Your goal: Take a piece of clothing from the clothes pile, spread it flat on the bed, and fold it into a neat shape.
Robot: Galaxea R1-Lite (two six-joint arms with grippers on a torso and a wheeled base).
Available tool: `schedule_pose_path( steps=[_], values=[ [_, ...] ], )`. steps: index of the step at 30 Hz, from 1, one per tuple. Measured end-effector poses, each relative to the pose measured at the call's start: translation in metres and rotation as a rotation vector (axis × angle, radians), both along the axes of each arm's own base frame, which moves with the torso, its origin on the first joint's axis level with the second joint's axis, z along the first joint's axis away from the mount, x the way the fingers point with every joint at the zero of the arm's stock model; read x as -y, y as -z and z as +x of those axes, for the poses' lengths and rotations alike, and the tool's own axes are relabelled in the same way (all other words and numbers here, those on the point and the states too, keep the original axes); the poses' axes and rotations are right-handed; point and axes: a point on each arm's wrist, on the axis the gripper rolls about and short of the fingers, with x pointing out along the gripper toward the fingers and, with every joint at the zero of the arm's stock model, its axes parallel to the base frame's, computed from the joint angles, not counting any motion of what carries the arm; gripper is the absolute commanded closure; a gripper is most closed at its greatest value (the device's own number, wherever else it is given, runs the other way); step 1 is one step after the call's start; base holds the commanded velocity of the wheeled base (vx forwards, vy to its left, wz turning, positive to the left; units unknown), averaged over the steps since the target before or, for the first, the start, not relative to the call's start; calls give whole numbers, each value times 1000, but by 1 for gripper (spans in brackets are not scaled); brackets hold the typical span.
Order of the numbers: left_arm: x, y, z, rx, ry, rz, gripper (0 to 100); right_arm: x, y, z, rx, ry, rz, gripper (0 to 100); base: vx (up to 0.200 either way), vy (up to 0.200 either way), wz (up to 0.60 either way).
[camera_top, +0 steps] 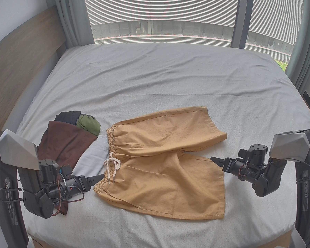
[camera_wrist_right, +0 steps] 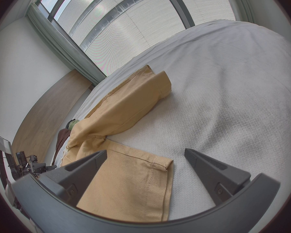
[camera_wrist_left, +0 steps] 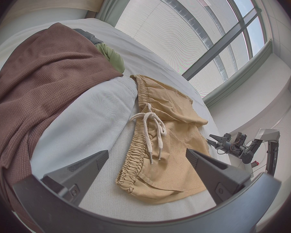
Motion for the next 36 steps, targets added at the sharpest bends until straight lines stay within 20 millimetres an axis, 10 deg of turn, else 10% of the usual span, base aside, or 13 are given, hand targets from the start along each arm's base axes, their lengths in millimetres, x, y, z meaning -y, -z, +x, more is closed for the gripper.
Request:
schedule_pose_path(
  steps=[3,4,36],
  values=[
    [0,0,0,-1,0,-1,0,-1,5,0,-4,-5,0,0,0,0,0],
    [0,0,0,-1,0,-1,0,-2,7,-1,-7,-9,0,100,0,0,0],
    [2,13,-1,-43,10,5,0,23,-15,5,39,70,34,100,0,0,0]
  ],
)
